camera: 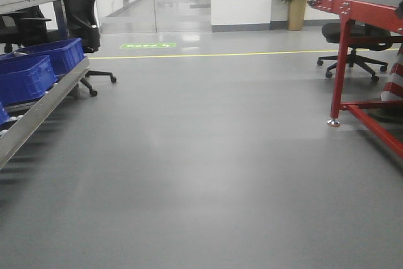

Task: Move two blue bins to right shelf middle
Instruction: 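Drive the base up to the other shelf of dark-blue bins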

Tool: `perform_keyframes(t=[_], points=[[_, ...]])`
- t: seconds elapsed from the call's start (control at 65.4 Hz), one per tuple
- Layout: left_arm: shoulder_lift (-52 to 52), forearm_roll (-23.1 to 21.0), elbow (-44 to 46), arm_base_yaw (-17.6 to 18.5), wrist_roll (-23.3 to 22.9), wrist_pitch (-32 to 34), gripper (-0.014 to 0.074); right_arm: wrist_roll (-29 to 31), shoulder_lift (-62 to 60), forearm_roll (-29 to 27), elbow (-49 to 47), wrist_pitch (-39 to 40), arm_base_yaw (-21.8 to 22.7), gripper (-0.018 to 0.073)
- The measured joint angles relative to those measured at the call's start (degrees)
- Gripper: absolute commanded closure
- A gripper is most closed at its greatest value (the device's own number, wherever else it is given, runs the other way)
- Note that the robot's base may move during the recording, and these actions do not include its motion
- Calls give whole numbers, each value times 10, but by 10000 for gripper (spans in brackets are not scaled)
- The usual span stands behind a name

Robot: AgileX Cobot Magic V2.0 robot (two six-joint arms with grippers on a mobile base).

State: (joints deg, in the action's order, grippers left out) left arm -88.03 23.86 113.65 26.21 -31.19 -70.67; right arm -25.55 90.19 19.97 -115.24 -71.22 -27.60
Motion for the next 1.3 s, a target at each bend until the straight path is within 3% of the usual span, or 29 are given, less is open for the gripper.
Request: perform_keyframes(t=[0.811,1.3], points=[[0,13,0,0,6,129,708,-6,-2,24,-1,1,1,721],[0,19,0,0,9,144,708,-7,-3,24,-1,6,2,721]])
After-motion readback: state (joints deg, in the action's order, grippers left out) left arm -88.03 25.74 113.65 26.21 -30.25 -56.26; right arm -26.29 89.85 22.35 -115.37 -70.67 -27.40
